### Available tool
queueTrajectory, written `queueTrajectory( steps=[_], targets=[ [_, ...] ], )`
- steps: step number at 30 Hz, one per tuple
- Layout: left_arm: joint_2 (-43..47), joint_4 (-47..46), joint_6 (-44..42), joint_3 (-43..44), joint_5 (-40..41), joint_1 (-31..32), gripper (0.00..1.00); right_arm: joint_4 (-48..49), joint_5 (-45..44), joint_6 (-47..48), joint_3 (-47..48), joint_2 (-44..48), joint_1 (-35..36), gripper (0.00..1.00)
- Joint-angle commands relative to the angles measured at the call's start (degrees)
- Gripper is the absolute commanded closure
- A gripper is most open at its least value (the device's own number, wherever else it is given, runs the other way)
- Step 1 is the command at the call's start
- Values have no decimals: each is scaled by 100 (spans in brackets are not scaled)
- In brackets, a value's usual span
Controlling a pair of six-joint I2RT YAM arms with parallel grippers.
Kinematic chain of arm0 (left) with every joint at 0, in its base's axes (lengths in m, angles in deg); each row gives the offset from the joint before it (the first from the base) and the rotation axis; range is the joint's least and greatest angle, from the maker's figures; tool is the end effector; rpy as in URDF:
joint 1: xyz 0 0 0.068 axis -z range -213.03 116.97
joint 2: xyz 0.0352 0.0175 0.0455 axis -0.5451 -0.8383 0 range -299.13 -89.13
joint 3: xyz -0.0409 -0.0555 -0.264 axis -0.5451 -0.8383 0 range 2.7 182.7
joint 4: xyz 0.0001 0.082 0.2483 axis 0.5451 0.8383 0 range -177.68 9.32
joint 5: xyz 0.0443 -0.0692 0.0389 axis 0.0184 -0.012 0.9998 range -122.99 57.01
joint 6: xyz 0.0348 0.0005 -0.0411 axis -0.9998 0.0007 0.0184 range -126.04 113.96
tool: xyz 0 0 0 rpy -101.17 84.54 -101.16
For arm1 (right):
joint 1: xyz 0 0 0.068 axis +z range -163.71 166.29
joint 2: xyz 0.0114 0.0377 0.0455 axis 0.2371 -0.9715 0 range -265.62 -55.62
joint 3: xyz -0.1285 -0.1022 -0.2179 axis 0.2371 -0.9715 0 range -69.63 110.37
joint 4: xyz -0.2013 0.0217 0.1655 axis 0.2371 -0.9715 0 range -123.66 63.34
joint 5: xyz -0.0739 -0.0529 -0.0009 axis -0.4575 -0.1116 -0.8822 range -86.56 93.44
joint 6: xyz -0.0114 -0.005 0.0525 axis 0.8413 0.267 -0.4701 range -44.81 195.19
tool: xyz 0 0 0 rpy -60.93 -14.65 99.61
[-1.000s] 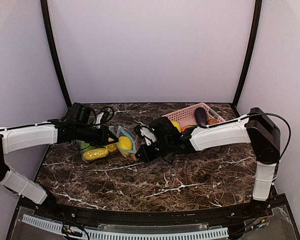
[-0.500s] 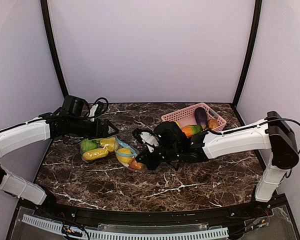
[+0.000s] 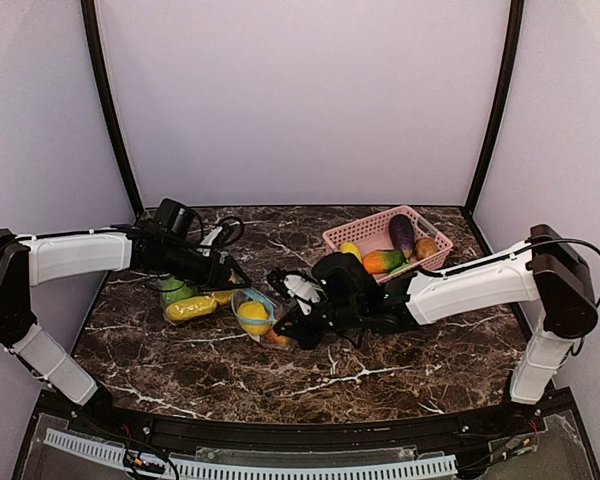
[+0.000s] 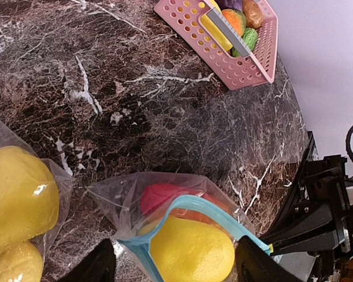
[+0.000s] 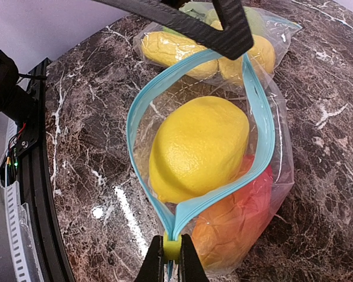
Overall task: Place the food in the zip-top bag and seal the zipper
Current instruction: Adjust the zipper food storage bag at the center of the board.
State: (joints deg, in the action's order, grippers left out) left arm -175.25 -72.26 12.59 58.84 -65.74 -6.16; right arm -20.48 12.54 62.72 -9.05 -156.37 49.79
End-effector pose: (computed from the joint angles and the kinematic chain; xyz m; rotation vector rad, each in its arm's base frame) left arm 0.2744 -0.1606 0.2325 0.4679 2.4088 -1.0465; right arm 0.1670 0.3477 0.1996 -1.0819 2.0396 0.8997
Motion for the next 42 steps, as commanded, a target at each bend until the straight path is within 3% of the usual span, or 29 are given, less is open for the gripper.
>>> queueTrajectory(
  steps=[1,8,13,15,22,30,36,40,42],
  targets=[
    [-248,215,-220,314,-20,-16,38,277,91,21,-72,0,76,100],
    [-558,365,-217,452,63,-16,59,297,10,8,-108,9,82,100],
    [-583,246,59,362,166,-15,92,274,-102,-38,-172,56,81,100],
    [-514,100,231,274,227,-15,98,241,-163,-48,-263,143,86,100],
    [-92,-713,1013,-246,553,-37,99,-173,-671,96,-542,424,257,100],
    [290,-2304,2333,-944,303,-99,99,-555,-1276,177,-540,407,503,100],
    [501,-2345,2574,-1027,226,-107,99,-569,-1928,-46,-614,666,537,100],
    [644,-2321,2641,-1165,225,-112,99,-96,-1703,-109,-876,915,540,56],
    [657,-2319,2659,-1229,191,-112,99,180,-1581,-168,-1015,938,540,48]
  ],
)
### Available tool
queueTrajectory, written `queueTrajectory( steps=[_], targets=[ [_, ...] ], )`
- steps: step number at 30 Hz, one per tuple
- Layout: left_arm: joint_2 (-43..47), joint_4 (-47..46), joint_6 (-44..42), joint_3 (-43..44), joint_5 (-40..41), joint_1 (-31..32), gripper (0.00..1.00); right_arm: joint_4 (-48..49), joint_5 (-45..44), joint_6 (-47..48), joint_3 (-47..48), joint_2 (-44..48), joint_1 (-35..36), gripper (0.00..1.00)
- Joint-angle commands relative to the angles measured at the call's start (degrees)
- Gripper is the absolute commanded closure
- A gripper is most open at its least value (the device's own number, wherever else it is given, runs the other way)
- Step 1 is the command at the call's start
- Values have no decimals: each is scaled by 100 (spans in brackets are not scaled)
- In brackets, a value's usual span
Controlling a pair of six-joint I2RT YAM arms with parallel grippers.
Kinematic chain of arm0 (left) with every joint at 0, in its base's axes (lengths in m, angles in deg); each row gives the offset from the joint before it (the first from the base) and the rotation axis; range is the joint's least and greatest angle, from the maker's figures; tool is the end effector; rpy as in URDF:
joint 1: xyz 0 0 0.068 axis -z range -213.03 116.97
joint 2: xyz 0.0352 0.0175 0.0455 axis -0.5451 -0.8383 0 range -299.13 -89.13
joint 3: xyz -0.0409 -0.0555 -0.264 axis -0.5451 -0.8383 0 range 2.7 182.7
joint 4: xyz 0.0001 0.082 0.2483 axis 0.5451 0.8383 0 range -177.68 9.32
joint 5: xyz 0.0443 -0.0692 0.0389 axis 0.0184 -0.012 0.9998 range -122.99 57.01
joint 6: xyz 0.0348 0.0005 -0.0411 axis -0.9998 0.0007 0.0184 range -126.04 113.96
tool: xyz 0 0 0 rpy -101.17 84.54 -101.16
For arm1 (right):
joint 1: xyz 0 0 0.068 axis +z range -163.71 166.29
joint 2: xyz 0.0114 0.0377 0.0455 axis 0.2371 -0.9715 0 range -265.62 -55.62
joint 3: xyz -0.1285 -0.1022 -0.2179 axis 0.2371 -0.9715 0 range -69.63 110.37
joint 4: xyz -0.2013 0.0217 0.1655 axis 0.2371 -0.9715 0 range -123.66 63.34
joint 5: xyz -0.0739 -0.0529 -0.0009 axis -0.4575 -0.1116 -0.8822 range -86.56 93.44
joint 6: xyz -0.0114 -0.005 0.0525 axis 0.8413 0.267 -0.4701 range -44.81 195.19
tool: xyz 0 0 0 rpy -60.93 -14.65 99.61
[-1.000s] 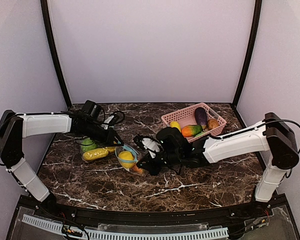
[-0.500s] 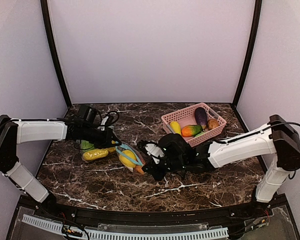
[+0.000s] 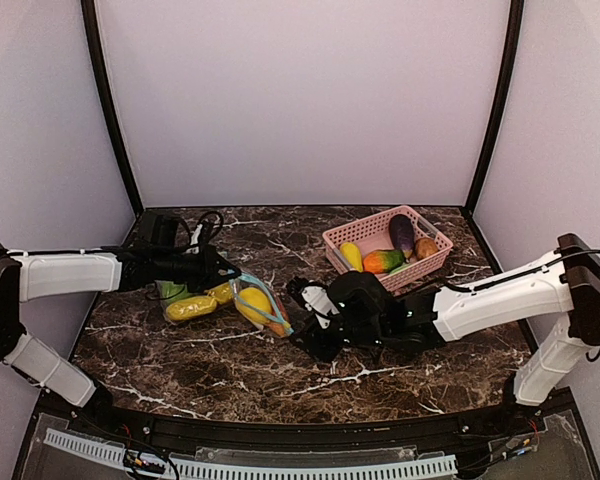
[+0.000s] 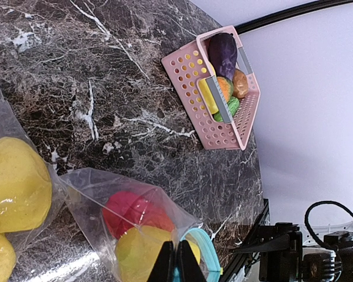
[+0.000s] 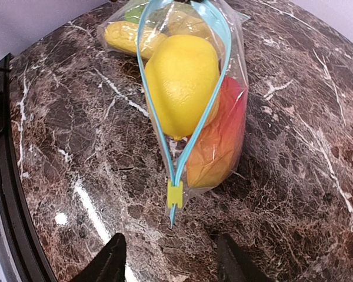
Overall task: Place the food in the zip-top bag and seal the zipper
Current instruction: Adjust the zipper food storage bag at the center of the board.
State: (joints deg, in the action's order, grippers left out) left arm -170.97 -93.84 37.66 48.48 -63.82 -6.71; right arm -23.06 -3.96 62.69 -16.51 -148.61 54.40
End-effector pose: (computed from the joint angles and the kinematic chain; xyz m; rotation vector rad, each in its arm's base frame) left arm 0.2667 -0.1523 0.2271 0.0149 2.2851 -1.2585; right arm 0.1341 0.3216 0.2014 -0.9942 2.0443 0.6325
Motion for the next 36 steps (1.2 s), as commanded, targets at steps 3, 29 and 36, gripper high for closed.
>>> queueTrajectory(
  steps=[3,29,36],
  targets=[
    [256,-123,134,-280,-3,-57,99,595,238,-214,-293,48,78,46],
    [309,9,-58,-297,86,-57,98,685,230,110,309,-663,65,100],
    [1156,1397,-1365,-17,1126,-57,36,619,1070,462,115,-202,-83,100]
  ],
)
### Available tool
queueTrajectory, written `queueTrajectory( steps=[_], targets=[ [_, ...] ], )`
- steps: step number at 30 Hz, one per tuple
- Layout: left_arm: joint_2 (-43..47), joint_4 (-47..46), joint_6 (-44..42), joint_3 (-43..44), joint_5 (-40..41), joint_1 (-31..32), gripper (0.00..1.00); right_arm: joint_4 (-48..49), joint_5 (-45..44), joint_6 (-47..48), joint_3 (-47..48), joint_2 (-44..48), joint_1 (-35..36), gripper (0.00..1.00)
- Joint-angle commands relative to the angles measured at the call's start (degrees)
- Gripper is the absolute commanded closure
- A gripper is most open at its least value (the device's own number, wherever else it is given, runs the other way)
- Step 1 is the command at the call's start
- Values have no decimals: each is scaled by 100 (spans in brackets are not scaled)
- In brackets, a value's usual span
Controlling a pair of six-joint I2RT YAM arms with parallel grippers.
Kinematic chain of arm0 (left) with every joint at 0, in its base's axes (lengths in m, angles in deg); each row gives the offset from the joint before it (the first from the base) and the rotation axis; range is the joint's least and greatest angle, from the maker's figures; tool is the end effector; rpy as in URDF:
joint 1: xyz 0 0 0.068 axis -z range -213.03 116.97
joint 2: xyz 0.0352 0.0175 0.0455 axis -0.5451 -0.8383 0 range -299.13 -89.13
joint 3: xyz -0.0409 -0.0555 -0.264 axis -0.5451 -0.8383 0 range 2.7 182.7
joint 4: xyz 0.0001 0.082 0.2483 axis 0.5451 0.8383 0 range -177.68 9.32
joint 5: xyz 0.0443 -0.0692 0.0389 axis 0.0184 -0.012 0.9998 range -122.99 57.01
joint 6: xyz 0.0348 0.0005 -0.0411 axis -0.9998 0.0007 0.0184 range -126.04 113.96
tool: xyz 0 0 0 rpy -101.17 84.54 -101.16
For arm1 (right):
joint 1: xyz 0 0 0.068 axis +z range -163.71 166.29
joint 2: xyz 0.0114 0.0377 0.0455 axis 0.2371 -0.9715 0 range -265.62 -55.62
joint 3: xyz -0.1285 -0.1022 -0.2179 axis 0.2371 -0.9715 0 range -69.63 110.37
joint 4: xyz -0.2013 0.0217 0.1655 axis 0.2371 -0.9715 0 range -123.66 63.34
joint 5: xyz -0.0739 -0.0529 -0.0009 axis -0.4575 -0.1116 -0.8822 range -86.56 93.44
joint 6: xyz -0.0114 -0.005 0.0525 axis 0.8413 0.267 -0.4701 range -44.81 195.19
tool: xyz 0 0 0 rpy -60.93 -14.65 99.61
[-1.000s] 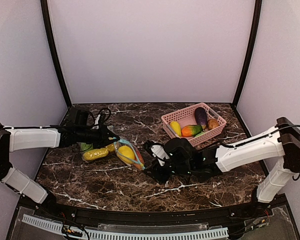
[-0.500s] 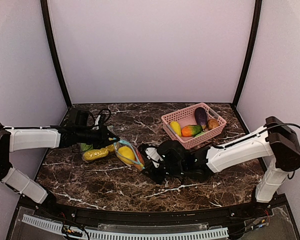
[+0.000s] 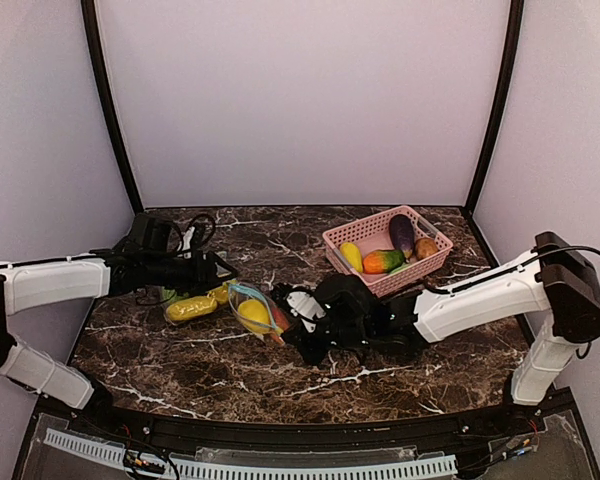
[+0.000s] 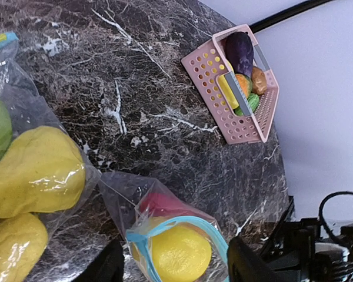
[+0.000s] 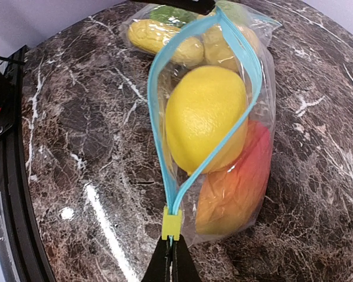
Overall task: Place the food in the zip-top bag and seal the zipper
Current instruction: Adjust the zipper food storage bag at the center of the board, then hold the zipper from the zipper food storage bag.
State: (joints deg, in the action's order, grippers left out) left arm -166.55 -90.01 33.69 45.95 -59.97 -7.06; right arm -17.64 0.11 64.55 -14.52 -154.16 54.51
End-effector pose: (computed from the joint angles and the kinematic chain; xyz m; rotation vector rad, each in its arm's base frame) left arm 0.2525 -0.1410 0.2275 0.0288 2.2914 -1.1429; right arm 0.1387 0.3417 0.1878 -1.0592 1.9989 0.7065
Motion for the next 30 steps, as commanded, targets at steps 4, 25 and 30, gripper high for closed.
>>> queueTrajectory(
  steps=[4,25,30],
  targets=[
    [1429,1434,-2095,488,961,9,24,-76,1554,454,-166,579,-305,100],
    [-85,381,-3780,855,-2368,2061,52,-55,3466,559,-724,1164,-728,100],
    [-402,77,-3597,782,-2697,2096,58,95,3548,514,-765,1158,-739,100]
  ],
)
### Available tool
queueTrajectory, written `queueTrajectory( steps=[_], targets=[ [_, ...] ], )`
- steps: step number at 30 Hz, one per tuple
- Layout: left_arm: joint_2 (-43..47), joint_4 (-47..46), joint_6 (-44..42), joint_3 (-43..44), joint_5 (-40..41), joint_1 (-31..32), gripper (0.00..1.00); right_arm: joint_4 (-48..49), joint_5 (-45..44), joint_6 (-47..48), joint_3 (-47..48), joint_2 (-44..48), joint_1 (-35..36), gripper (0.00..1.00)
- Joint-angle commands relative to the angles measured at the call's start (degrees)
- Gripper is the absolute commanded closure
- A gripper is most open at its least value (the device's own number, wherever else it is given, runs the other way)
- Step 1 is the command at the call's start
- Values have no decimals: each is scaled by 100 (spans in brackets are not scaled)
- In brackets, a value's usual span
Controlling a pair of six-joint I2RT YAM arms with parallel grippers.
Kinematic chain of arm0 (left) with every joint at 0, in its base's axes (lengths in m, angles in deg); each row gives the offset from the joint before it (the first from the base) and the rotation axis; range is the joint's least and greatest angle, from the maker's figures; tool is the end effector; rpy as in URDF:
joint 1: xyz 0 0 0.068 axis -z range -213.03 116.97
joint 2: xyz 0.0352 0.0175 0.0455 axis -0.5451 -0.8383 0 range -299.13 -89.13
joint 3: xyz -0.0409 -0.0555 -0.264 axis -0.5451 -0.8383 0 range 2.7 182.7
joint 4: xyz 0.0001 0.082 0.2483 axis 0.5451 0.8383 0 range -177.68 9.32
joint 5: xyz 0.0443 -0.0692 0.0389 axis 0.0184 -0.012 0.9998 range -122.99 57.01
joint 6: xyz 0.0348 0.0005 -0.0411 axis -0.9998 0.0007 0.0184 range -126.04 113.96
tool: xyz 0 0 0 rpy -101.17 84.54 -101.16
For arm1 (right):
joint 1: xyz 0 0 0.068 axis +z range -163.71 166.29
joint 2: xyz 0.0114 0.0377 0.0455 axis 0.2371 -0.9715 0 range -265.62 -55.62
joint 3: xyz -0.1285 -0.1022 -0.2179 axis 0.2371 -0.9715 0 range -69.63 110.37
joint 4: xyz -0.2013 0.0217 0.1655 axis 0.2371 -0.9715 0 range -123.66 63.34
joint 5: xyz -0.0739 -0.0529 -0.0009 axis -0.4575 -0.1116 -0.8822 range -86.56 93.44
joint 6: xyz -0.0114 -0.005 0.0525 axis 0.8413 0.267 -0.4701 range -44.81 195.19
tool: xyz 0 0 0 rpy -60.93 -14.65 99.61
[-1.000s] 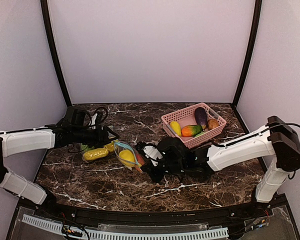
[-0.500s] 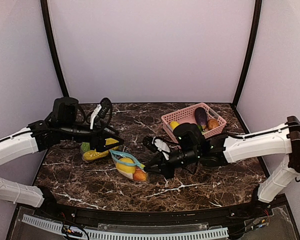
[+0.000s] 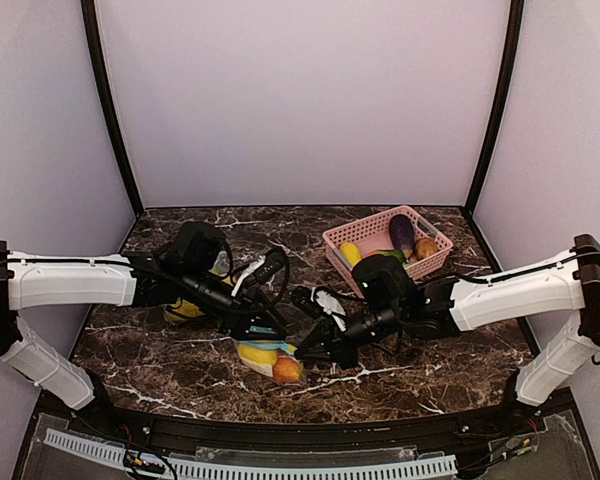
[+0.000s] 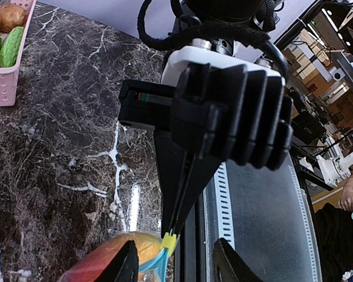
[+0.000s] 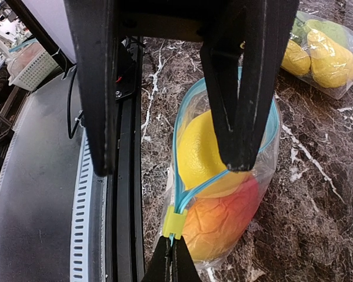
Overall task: Place the food in the zip-top bag and seal the zipper
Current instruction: Hold the zipper from the zipper food storage bag.
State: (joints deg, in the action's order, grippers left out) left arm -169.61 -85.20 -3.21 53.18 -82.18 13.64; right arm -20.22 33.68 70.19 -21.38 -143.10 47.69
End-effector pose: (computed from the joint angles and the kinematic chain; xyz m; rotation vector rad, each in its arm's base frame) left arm 0.1867 -0.2371 0.2512 1.3198 1.8152 -1.4049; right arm 0.1394 0.2932 0.2120 -1.3822 1.8620 1.2038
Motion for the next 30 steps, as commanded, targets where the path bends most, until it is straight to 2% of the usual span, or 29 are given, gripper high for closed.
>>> queueTrajectory(
  steps=[1,10,19,25,30],
  targets=[
    [-146,-533,176,10,-488,30,60,356,200,-53,-71,50,-58,100],
    [-471,-992,478,-162,-493,75,62,416,239,-78,-88,48,-95,100],
    [-554,-886,505,-240,-537,137,63,493,176,-150,-160,126,-129,100],
    [-593,-889,563,-259,-549,146,72,516,176,-178,-171,128,-134,100],
    [-648,-768,500,-203,-444,157,70,516,199,-193,-154,126,-130,100]
  ],
)
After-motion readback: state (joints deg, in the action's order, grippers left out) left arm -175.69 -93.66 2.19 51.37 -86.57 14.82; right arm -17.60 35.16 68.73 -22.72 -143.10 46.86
